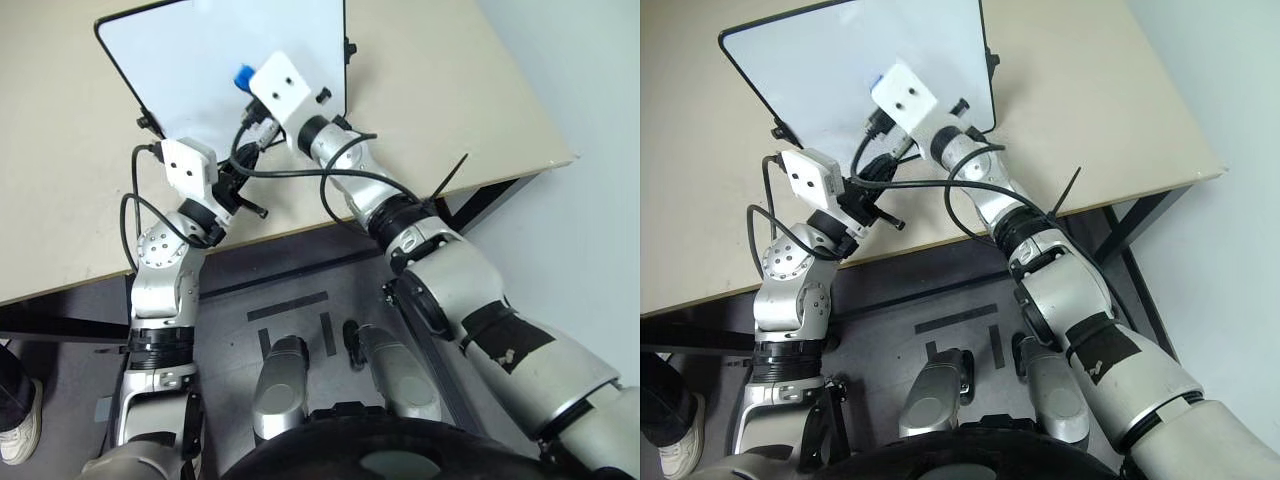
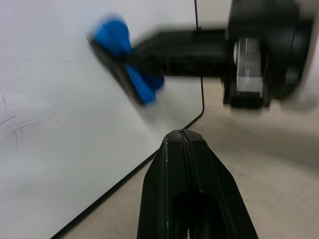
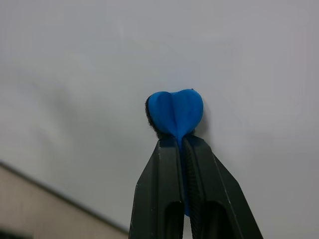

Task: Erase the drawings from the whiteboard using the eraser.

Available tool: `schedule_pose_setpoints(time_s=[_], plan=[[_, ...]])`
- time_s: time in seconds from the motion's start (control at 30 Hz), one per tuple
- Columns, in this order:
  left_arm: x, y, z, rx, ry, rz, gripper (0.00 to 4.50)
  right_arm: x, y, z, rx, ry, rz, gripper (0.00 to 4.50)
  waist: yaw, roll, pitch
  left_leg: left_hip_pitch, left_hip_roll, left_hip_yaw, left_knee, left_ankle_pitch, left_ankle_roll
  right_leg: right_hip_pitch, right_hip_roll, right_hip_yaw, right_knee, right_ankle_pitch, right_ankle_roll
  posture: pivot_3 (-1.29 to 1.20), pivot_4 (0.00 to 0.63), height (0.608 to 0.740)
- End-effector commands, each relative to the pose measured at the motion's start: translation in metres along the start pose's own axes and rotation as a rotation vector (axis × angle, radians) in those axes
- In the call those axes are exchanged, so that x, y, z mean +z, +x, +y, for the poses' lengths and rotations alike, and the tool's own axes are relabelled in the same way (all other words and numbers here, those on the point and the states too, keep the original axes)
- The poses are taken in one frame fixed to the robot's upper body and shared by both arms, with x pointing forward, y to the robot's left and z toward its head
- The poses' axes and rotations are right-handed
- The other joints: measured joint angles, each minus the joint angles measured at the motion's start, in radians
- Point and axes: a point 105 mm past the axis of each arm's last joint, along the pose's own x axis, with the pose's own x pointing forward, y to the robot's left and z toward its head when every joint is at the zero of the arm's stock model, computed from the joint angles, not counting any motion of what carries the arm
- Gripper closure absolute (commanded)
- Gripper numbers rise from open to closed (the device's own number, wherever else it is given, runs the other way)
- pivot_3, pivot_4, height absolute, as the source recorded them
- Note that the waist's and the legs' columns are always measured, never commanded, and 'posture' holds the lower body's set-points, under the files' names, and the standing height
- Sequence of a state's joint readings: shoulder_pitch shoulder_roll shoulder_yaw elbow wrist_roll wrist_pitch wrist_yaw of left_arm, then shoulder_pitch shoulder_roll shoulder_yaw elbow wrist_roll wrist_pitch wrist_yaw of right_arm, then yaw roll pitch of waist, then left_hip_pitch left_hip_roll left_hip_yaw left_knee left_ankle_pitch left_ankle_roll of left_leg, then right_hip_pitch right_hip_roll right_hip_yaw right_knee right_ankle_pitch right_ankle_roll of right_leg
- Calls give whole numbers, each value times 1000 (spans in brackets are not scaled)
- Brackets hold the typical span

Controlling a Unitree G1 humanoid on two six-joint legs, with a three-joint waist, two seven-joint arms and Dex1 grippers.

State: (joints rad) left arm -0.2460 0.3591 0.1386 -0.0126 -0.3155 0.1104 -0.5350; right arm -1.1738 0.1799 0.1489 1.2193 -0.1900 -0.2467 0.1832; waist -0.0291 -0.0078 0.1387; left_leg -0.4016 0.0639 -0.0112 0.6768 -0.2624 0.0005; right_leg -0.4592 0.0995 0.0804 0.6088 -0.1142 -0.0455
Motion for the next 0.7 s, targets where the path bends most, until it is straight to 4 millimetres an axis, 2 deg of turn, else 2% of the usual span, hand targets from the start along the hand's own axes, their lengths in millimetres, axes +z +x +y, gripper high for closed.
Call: schedule_pose_setpoints(time_s=[0.03,0.13,0.23,0.43,0.5,0.6,0.7], plan=[[9,-1,1,5,34,-32,4500,6,1,-3,-11,-17,-10,4485,0,0,0,0,0,0,0,0,0,0,0,0,0,0,0,0,150,740],[9,-1,1,3,33,-32,4500,7,2,-2,-1,-23,-13,4485,0,0,0,0,0,0,0,0,0,0,0,0,0,0,0,0,150,740],[10,0,1,2,33,-33,4500,17,3,-7,-14,-32,-44,4485,-1,0,0,0,0,0,0,0,0,0,0,0,0,0,1,0,150,740],[10,0,1,4,34,-35,4500,58,3,-44,-133,-25,-165,4485,-1,0,0,-1,0,0,0,0,0,0,0,0,0,1,0,0,150,740],[11,-1,2,8,35,-36,4500,64,0,-54,-152,-23,-191,4485,-1,0,0,-1,0,0,1,0,0,0,0,0,0,-1,-1,0,150,740],[11,-1,3,14,36,-39,4500,59,-6,-57,-130,-13,-205,4485,0,0,0,0,0,0,2,0,0,0,0,0,0,-1,-2,0,150,740],[13,-2,4,19,36,-42,4500,45,-18,-51,-59,-16,-207,4485,0,-1,-1,0,0,0,2,0,0,1,0,0,0,-1,-1,0,150,740]])
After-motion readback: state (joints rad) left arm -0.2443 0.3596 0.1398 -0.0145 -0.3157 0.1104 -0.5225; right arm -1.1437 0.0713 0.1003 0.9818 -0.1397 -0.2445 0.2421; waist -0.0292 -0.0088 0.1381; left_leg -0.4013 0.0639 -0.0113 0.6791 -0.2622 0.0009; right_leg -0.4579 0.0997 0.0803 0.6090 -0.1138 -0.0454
